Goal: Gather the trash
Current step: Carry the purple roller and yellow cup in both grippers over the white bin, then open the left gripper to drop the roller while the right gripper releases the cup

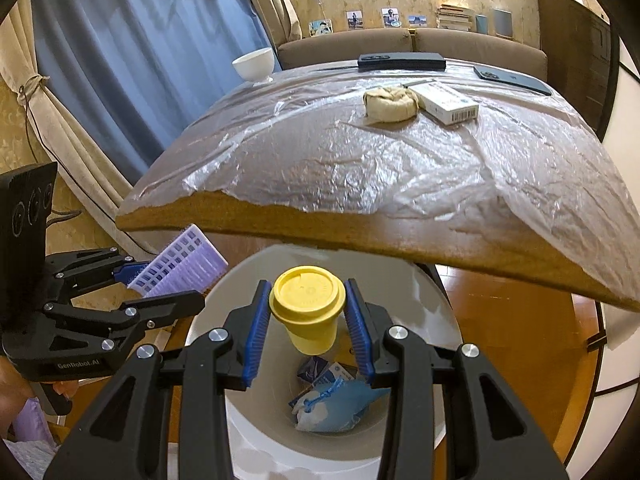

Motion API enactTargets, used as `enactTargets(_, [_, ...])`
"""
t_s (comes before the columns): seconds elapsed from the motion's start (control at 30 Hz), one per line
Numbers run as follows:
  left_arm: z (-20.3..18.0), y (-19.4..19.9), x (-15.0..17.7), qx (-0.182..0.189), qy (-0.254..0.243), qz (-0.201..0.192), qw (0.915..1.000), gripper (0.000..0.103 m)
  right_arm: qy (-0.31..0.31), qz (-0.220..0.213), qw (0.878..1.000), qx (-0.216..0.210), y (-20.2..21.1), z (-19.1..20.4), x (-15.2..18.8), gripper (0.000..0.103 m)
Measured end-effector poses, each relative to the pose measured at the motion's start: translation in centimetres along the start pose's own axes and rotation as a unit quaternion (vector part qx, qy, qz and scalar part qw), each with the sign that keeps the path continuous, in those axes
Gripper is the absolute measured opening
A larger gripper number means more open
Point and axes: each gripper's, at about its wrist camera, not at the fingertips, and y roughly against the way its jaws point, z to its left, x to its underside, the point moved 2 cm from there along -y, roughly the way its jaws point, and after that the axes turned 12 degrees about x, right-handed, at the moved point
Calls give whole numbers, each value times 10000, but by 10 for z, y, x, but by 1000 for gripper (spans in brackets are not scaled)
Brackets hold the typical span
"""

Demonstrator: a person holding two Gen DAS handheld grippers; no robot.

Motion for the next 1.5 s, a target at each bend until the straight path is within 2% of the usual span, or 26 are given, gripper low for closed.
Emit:
enactTargets(0.77, [-4,-41,25,-192,-206,637,9976,45,-89,414,9991,63,-22,-10,24,37])
enactTargets(1.5, [-4,-68,30,-350,-266,831,9956,45,-153,635,9978,111,-29,-21,37,37])
